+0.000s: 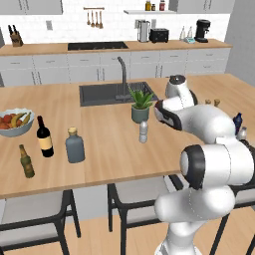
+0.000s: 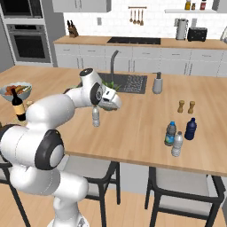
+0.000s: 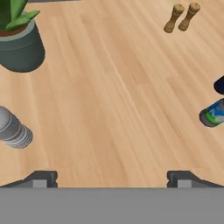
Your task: Move the plastic bottles in the middle to the plastics group, and the glass bottles in the middle to the glass group.
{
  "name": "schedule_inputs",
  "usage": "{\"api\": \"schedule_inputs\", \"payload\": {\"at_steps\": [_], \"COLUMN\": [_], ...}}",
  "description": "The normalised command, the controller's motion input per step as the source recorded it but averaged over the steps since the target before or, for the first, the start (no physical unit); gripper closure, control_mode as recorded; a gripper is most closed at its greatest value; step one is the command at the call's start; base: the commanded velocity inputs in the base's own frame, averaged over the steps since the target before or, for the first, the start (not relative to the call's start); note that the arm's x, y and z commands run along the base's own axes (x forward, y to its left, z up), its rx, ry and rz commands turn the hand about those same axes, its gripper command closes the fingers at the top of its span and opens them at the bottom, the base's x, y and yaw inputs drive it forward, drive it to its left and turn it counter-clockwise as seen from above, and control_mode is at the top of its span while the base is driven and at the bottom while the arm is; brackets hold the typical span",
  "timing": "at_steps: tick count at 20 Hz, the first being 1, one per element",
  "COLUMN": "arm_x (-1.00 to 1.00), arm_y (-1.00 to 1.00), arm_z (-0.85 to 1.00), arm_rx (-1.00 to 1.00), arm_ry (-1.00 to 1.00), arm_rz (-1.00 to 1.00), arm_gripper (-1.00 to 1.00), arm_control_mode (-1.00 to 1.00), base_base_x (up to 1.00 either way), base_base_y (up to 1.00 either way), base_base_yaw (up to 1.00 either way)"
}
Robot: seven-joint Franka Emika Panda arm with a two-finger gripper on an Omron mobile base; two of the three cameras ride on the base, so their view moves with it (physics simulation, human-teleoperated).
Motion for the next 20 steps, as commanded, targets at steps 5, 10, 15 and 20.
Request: {"api": "schedule_inputs", "payload": {"at_steps": [5,10,15,20], "arm_x": [0.21,0.06,0.03,0.06], "arm_y": [0.79,0.44,0.27,0.04], "arm_z": [0.0,-0.05,-0.06,-0.14], "arm_rx": [0.0,0.1,0.2,0.07], "arm_ry": [-0.07,0.0,0.0,0.0], "arm_rz": [-0.04,0.0,0.0,0.0], "arm_gripper": [-1.0,-1.0,-1.0,-1.0], "arm_control_mode": [-1.0,-1.0,-1.0,-1.0], "base_base_x": [0.0,0.0,0.0,0.0], "base_base_y": [0.0,0.0,0.0,0.0], "base_base_yaw": [0.0,0.0,0.0,0.0]}}
